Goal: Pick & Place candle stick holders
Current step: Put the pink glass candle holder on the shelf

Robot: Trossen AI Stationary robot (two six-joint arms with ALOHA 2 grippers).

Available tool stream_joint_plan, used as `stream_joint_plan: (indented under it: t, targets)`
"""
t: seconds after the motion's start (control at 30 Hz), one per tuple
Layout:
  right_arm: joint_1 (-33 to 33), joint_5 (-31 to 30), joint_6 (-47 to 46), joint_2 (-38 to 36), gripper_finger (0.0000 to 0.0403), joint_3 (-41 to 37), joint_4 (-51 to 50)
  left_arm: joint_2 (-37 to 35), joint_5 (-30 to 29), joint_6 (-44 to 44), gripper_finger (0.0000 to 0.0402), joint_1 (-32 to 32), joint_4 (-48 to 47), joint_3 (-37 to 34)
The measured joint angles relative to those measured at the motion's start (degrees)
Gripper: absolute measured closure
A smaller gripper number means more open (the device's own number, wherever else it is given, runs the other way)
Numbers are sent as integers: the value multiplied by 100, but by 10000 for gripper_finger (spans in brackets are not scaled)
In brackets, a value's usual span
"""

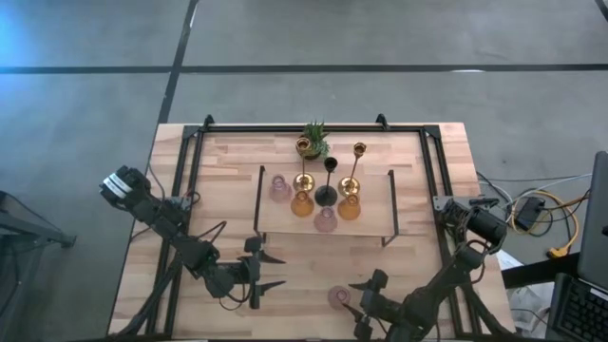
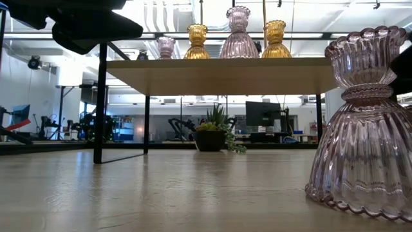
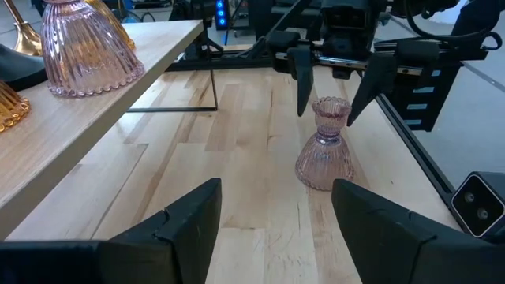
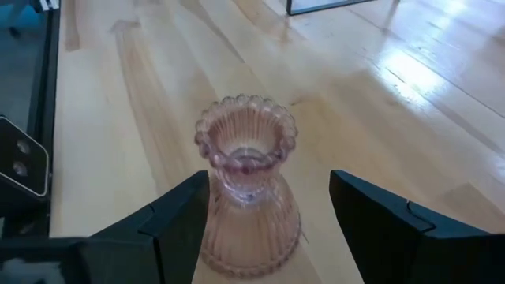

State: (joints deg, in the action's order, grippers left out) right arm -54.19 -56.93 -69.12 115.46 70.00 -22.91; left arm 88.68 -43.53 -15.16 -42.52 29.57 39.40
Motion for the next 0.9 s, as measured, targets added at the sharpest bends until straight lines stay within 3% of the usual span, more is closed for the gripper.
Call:
stream_joint_plan:
  t: [0.53,0.9]
  targets:
    - [243,236,487,308,157,-4,823,0,0,-7,156,0,-1,0]
    - [315,127,480,342,213,1,919,0,0,-9,156,4,1,0]
